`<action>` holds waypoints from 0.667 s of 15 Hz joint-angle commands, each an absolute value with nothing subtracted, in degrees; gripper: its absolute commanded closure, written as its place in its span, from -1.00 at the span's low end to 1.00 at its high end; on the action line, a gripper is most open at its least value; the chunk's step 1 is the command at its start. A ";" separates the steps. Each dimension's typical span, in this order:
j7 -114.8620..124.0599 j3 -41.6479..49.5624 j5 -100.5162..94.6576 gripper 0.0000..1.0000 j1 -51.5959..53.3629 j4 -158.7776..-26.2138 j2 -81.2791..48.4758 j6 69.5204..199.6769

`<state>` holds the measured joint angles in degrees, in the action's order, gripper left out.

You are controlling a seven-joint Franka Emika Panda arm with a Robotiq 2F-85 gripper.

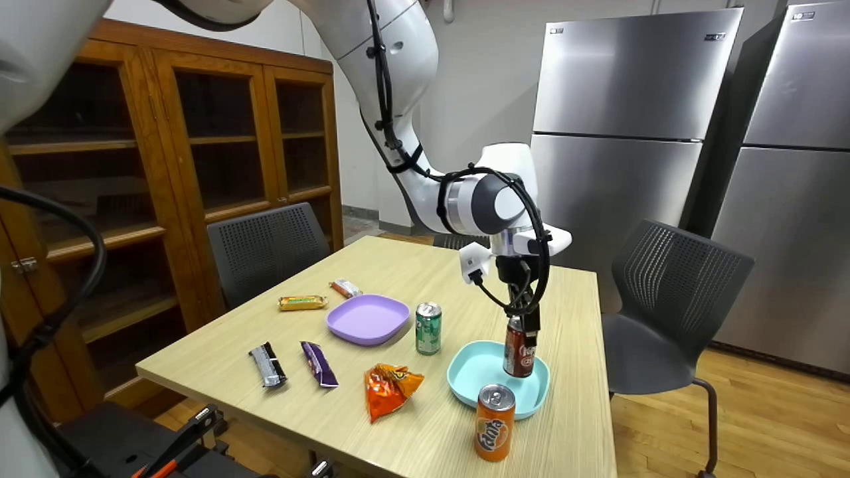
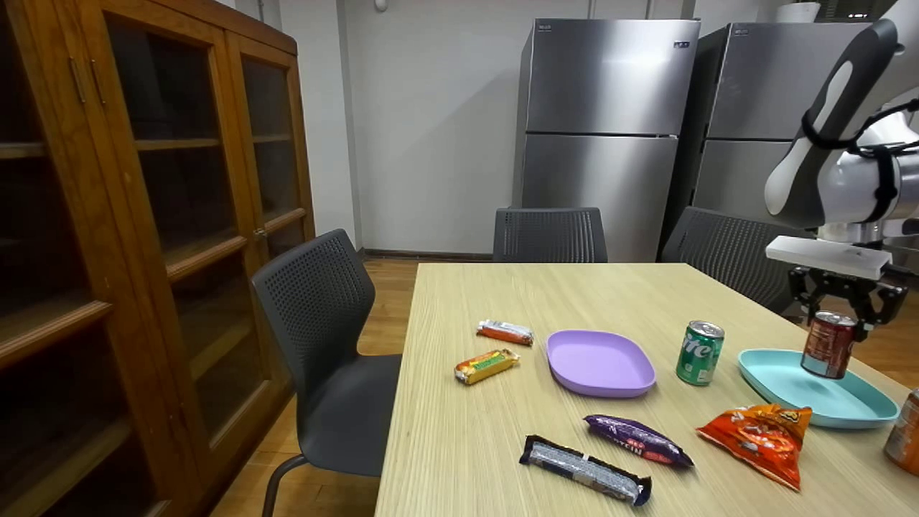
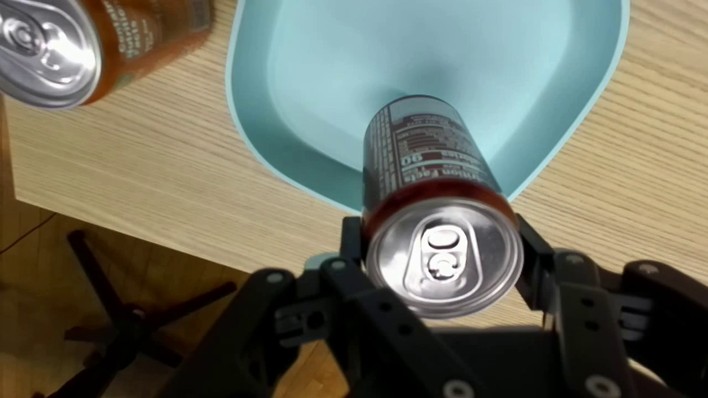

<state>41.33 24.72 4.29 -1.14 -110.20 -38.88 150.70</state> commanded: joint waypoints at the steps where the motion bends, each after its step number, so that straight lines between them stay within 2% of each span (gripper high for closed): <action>1: 43.34 24.56 3.38 0.23 -1.25 -109.67 -38.57 150.14; 10: 44.06 24.35 3.70 0.23 -1.86 -107.85 -40.63 150.04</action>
